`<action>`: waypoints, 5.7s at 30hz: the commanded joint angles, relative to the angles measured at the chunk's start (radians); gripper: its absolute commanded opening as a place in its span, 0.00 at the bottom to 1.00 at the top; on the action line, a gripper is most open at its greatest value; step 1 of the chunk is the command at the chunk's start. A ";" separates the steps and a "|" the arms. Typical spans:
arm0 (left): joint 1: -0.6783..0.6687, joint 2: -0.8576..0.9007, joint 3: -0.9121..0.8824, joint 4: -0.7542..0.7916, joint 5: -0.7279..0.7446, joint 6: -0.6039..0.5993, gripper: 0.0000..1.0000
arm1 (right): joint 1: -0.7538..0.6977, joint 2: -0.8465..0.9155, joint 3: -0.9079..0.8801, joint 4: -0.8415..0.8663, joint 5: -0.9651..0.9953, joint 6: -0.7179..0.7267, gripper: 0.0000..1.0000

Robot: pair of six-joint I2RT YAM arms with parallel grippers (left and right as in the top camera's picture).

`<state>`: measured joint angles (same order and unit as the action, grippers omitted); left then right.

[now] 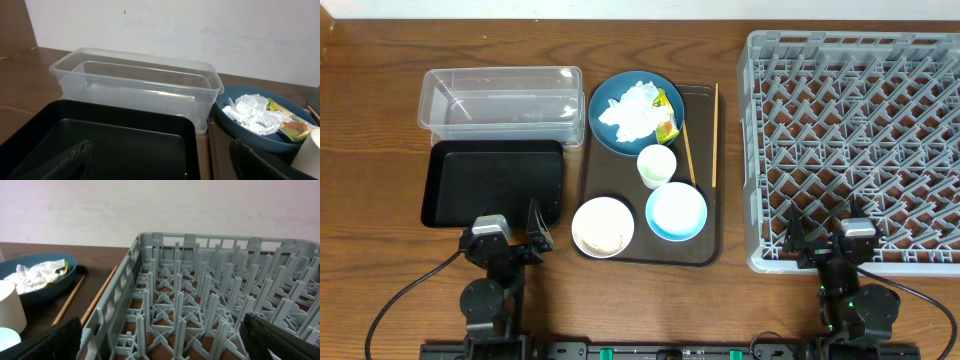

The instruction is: Sort waste into correct bins and load items into the dishwasher rack

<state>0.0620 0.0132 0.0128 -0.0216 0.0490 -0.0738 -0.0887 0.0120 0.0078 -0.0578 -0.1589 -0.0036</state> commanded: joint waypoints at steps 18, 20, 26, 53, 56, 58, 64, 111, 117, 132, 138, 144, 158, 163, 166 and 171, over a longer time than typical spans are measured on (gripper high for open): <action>0.002 -0.001 -0.009 -0.047 -0.009 0.010 0.88 | -0.002 -0.005 -0.002 -0.003 0.005 0.017 0.99; 0.002 -0.001 -0.009 -0.047 -0.009 0.010 0.88 | -0.002 -0.005 -0.002 -0.003 0.005 0.017 0.99; 0.002 -0.001 -0.009 -0.047 -0.009 0.010 0.88 | -0.002 -0.005 -0.002 -0.003 0.005 0.017 0.99; 0.001 -0.001 -0.001 -0.003 0.193 0.010 0.88 | -0.002 -0.005 0.002 0.064 -0.154 0.081 0.99; 0.001 0.007 0.035 -0.004 0.234 0.009 0.89 | -0.002 -0.005 0.028 0.066 -0.171 0.081 0.99; 0.001 0.028 0.071 -0.005 0.239 0.009 0.89 | -0.002 -0.005 0.058 0.066 -0.195 0.076 0.99; 0.001 0.177 0.242 -0.027 0.239 0.010 0.88 | -0.002 0.032 0.181 0.047 -0.216 0.076 0.99; -0.448 2.222 2.033 -0.862 -0.038 0.017 0.88 | -0.002 1.068 1.133 -0.768 -0.373 -0.035 0.99; -0.467 2.318 2.033 -0.804 -0.070 -0.092 0.89 | -0.002 1.068 1.133 -0.777 -0.373 -0.035 0.99; -0.470 2.432 2.018 -0.769 -0.166 -0.152 0.83 | -0.002 1.068 1.133 -0.796 -0.373 -0.035 0.99; -0.471 2.432 2.018 -0.769 -0.166 -0.152 0.27 | -0.002 1.068 1.133 -0.795 -0.373 -0.035 0.99; -0.472 2.422 2.021 -0.798 -0.166 -0.152 0.06 | -0.002 1.068 1.133 -0.795 -0.372 -0.035 0.99; -0.357 2.053 2.071 -0.852 -0.167 -0.153 0.06 | -0.002 1.068 1.133 -0.792 -0.372 -0.035 0.99; -0.235 2.026 2.070 -0.857 -0.167 -0.153 0.06 | -0.002 1.068 1.133 -0.791 -0.373 -0.035 0.99; -0.166 2.043 2.057 -0.855 -0.167 -0.153 0.06 | -0.002 1.068 1.133 -0.792 -0.372 -0.035 0.99; -0.075 2.106 2.053 -0.853 -0.166 -0.154 0.07 | -0.002 1.068 1.133 -0.791 -0.373 -0.035 0.99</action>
<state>-0.0414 2.0720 2.0830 -0.8677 -0.1116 -0.2253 -0.0887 1.0840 1.1175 -0.8490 -0.5179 -0.0307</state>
